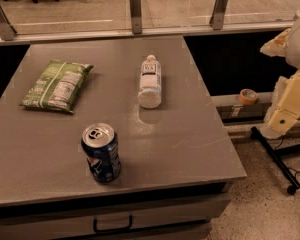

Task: Move pepsi can near blue plastic bottle

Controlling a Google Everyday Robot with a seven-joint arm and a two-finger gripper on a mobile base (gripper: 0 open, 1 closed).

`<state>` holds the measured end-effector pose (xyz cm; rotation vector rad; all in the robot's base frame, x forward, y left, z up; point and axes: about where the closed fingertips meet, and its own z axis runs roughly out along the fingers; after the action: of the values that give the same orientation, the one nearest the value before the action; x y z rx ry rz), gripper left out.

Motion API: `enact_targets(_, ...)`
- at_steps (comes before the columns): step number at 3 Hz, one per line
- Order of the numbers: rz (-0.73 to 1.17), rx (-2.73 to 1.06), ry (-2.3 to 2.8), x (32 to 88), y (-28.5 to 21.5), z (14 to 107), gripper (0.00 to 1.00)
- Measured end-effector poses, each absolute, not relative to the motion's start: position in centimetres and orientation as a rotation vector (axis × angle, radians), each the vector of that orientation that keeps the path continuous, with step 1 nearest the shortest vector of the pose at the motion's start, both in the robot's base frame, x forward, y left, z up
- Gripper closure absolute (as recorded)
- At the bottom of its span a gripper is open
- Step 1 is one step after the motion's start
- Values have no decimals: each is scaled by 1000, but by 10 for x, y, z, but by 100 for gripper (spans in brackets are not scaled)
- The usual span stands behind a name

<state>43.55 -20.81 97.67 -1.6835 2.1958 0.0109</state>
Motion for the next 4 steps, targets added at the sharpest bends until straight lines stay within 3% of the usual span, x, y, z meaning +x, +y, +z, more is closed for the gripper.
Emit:
enact_targets(2, 418, -1504, 1964, 425, -167, 943, 0)
enact_targets(4, 852, -1430, 1611, 353, -62, 948, 0)
